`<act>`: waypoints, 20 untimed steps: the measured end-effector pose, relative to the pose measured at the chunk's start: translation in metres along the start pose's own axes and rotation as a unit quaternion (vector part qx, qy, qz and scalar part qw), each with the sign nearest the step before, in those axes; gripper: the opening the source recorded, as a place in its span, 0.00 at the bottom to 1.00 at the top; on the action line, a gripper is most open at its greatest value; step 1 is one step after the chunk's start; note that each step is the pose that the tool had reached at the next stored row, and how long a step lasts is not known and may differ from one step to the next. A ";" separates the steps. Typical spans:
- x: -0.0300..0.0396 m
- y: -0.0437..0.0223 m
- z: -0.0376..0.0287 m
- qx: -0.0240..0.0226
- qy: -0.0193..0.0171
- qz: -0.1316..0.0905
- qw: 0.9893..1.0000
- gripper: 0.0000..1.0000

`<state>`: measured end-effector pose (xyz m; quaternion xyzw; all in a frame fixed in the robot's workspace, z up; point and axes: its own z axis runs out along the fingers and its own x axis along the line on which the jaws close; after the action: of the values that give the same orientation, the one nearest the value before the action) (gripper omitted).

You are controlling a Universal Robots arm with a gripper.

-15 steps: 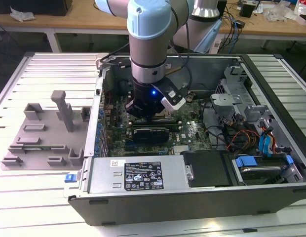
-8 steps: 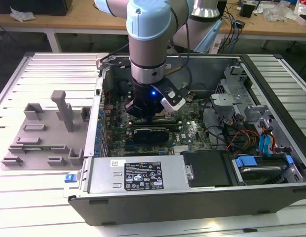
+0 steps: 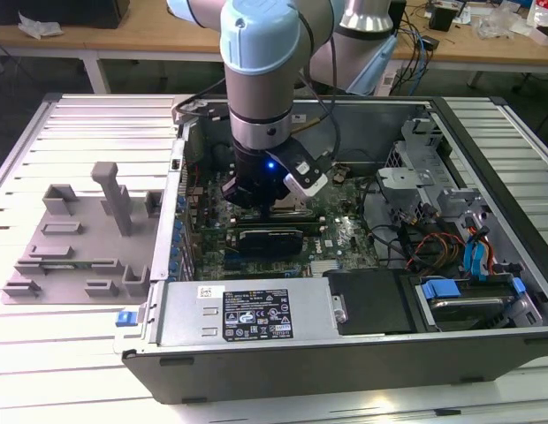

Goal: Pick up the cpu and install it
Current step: 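Install the second cpu locking lever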

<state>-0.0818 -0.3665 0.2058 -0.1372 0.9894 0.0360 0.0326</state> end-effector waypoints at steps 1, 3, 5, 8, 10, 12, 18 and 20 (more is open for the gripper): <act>0.0028 0.0019 0.0004 -0.001 -0.003 0.000 1.000 0.11; 0.0079 0.0041 0.0006 -0.002 -0.009 0.000 1.000 0.11; 0.0104 0.0050 0.0008 -0.003 -0.013 -0.001 1.000 0.11; 0.0126 0.0057 0.0021 -0.008 -0.022 -0.001 1.000 0.11; 0.0129 0.0057 0.0020 -0.010 -0.024 -0.001 1.000 0.11; 0.0125 0.0064 -0.0016 -0.010 -0.024 -0.001 1.000 0.11; 0.0083 0.0108 -0.0533 -0.010 -0.024 -0.001 1.000 0.11; 0.0055 0.0103 -0.0555 -0.010 -0.023 -0.001 1.000 0.11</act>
<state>-0.0930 -0.3626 0.2612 -0.1373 0.9878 0.0494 0.0542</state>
